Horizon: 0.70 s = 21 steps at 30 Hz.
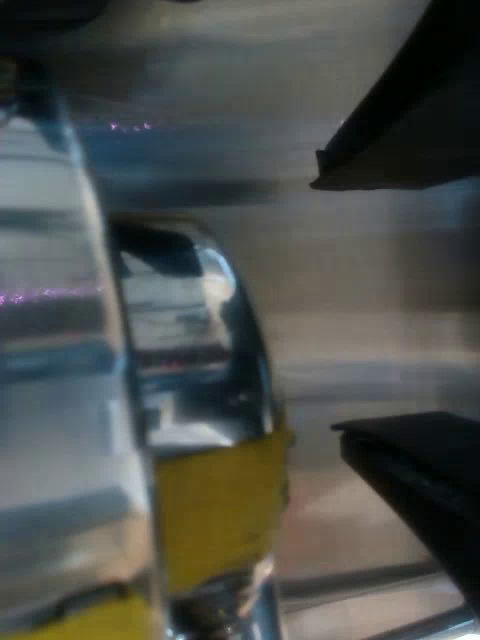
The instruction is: Put the handle in the coffee machine
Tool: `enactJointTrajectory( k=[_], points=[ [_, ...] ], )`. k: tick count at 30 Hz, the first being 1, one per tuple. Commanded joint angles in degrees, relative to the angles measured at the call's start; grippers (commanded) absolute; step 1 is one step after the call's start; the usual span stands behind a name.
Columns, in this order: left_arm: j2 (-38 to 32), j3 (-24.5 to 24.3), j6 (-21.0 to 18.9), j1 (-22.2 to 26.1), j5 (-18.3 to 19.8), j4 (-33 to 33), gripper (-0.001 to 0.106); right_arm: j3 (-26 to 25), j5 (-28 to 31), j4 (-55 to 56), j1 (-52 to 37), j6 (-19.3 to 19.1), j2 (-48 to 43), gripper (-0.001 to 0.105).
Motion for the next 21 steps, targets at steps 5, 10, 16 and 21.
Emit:
enactJointTrajectory(
  k=[5,10,16,21],
  points=[
    [-0.8,-1.7,0.0,-0.2,8.1,-0.6,0.000,-2.2,-0.9,-2.9,-0.3,-1.0,-0.1,0.052],
    [-0.8,-1.7,0.0,-0.2,8.1,-0.6,0.000,-3.5,-0.9,-2.9,-0.5,-3.1,-0.1,0.049],
    [-0.8,-1.7,0.0,-0.2,8.1,-0.6,0.000,-3.5,-2.1,-3.6,-1.7,-3.1,-0.1,0.040],
    [-0.8,-1.7,0.0,-0.2,8.1,-0.6,0.000,-3.5,-3.3,-4.0,-1.9,-3.4,-0.1,0.040]
  ],
)
